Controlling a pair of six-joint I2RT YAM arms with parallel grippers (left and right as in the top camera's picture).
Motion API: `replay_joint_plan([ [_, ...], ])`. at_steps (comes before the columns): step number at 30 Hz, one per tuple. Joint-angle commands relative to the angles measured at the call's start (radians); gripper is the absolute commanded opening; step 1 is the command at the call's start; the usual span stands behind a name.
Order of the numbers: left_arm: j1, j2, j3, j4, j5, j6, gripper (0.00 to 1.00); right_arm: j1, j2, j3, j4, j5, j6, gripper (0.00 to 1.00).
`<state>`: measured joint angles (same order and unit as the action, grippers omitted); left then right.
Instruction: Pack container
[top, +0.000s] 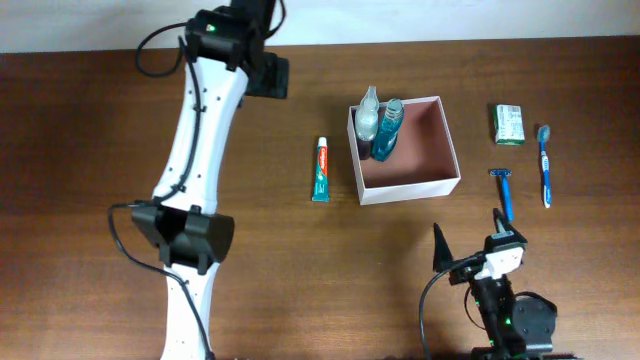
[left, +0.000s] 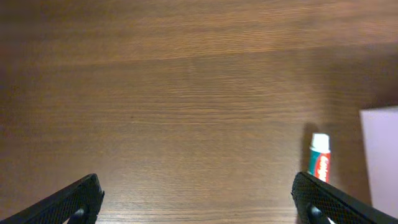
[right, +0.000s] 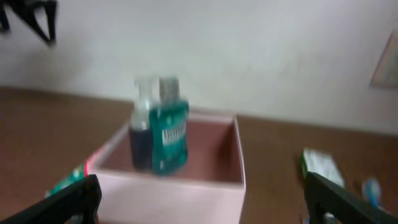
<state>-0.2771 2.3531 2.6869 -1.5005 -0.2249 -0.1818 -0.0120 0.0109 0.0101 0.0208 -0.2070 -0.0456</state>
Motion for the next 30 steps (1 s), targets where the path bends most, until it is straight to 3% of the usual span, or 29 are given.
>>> replay_joint_plan([
  [1, 0.045, 0.009, -0.036, 0.015, 0.0, -0.031, 0.99, 0.005, -0.007, -0.005, 0.115, -0.032, 0.056, 0.99],
  [5, 0.073, 0.009, -0.05, 0.048, 0.0, -0.031, 0.99, 0.004, -0.007, 0.005, 0.325, 0.011, 0.061, 0.99],
  [9, 0.088, 0.009, -0.051, 0.068, -0.001, -0.031, 0.99, -0.02, 0.022, 0.112, 0.309, 0.125, 0.029, 0.99],
  [18, 0.09, 0.009, -0.051, 0.093, -0.001, -0.031, 0.99, -0.192, 0.496, 0.723, -0.112, 0.126, -0.178, 0.99],
  [22, 0.09, 0.009, -0.051, 0.069, -0.013, -0.03, 0.99, -0.303, 0.779, 1.044, -0.387, 0.089, -0.184, 0.99],
  [25, 0.09, 0.009, -0.051, 0.06, -0.042, -0.03, 0.99, -0.418, 1.087, 1.377, -0.685, -0.107, -0.244, 0.99],
  [30, 0.09, 0.009, -0.051, 0.033, -0.076, -0.03, 0.99, -0.488, 1.485, 1.799, -1.065, -0.182, -0.246, 0.99],
])
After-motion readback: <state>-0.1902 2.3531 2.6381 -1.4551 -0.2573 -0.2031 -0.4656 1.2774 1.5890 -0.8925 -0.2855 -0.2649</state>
